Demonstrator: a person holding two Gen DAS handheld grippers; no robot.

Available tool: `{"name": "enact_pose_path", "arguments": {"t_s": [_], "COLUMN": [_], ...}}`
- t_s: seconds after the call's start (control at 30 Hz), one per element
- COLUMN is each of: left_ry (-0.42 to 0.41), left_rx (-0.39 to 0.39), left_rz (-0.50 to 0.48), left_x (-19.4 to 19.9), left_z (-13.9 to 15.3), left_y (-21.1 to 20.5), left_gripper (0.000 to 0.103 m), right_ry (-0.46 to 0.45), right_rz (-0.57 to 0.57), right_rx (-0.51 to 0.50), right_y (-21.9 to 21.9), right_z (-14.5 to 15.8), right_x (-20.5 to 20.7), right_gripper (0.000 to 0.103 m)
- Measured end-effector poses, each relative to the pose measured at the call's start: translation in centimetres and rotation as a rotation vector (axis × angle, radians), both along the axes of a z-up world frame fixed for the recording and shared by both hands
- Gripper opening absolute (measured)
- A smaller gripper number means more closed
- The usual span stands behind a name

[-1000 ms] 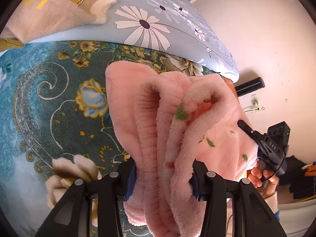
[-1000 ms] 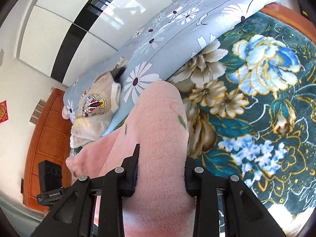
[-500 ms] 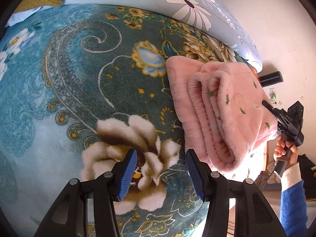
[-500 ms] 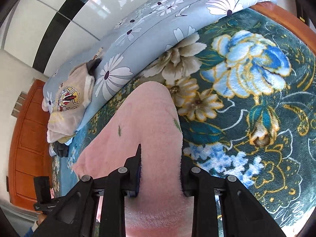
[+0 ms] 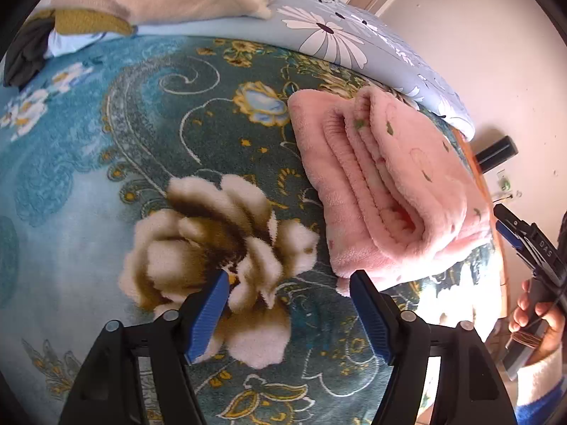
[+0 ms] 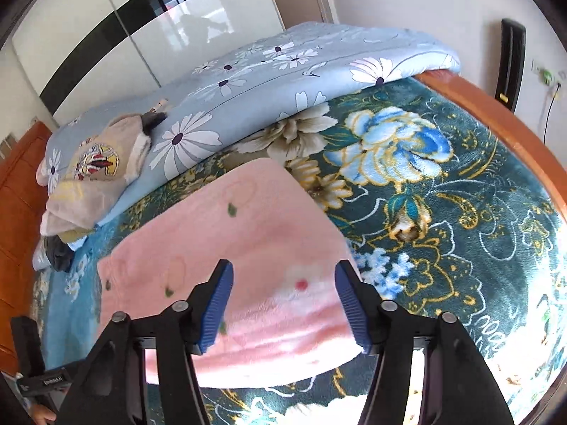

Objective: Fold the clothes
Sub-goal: 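Carry the folded pants with both grippers and set them on the comforter, then release the folded pants and withdraw both grippers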

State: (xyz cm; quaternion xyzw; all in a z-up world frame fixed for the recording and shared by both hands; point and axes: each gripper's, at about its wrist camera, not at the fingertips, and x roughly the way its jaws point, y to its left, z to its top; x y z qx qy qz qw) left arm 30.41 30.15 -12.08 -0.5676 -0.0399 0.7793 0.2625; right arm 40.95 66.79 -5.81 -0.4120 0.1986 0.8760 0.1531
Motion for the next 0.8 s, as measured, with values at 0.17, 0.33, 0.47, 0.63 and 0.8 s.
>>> {"name": "enact_pose_path", "arguments": {"t_s": [0.17,0.33,0.47,0.63,0.8], "left_ry": [0.088,0.103,0.122,0.146,0.169], "left_rx": [-0.072,-0.072,-0.095,-0.124,-0.152], "left_rz": [-0.059,-0.051,-0.027,0.004,0.035], "left_x": [2.0,2.5,2.8,3.2,3.6], "left_z": [0.3,0.7,0.9,1.2,1.5], "left_y": [0.9,1.5,1.8,2.2,2.5], "left_gripper": [0.088,0.103,0.103,0.103,0.103], "right_ry": [-0.083,-0.118,-0.111,-0.100,-0.103], "right_rz": [0.088,0.067,0.031,0.004,0.013], "right_rx": [0.154,0.133,0.143,0.165,0.172], "right_y": [-8.1,-10.6,-10.7,-10.7,-11.5], "right_z": [-3.3,-6.2,-6.5,-6.2,-6.4], "right_x": [2.2,2.8,3.0,3.4,4.0], "right_gripper": [0.067,0.096,0.099,0.100,0.100]}}
